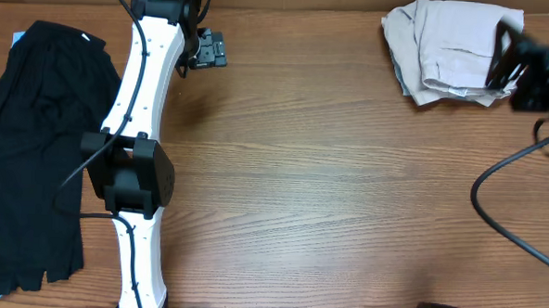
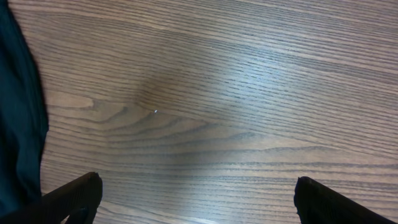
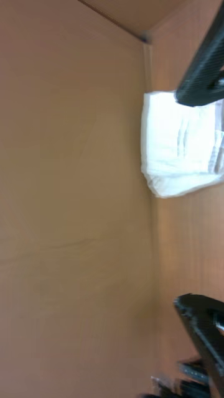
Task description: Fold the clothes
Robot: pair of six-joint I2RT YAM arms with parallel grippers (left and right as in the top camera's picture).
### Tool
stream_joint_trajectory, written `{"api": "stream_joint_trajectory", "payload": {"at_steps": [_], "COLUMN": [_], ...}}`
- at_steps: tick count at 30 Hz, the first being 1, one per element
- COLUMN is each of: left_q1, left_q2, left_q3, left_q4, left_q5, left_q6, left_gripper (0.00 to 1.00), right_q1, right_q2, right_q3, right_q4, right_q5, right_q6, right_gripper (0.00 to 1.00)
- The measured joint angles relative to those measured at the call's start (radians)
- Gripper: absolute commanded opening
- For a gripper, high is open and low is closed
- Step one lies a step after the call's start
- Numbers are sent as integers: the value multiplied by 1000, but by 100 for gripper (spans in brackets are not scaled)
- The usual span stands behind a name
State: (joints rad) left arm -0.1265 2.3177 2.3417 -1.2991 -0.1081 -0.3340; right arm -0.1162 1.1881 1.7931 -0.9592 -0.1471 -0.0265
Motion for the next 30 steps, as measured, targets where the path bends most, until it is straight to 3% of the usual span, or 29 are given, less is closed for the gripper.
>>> {"api": "stream_joint_trajectory", "payload": {"at_steps": [6,13,19,23,30], "left_q1": [0,0,0,0,0], "left_q2": [0,0,0,0,0], "left_q3": [0,0,0,0,0], "left_q4": [0,0,0,0,-1], "left_q5": [0,0,0,0,1], "left_q6": [0,0,0,0,0], "left_gripper": [100,100,100,100,100], "right_q1": [0,0,0,0,14], "right_q2": [-23,-22,-50,-155,-500], "right_q3": [-13,-15,-162,-413,-952], "right_q4": [-258,-262,6,243,596], "right_q5": [-13,-10,-23,-41,-60], "right_q6": [0,0,0,2,48], "right_gripper": [100,100,100,100,100]}}
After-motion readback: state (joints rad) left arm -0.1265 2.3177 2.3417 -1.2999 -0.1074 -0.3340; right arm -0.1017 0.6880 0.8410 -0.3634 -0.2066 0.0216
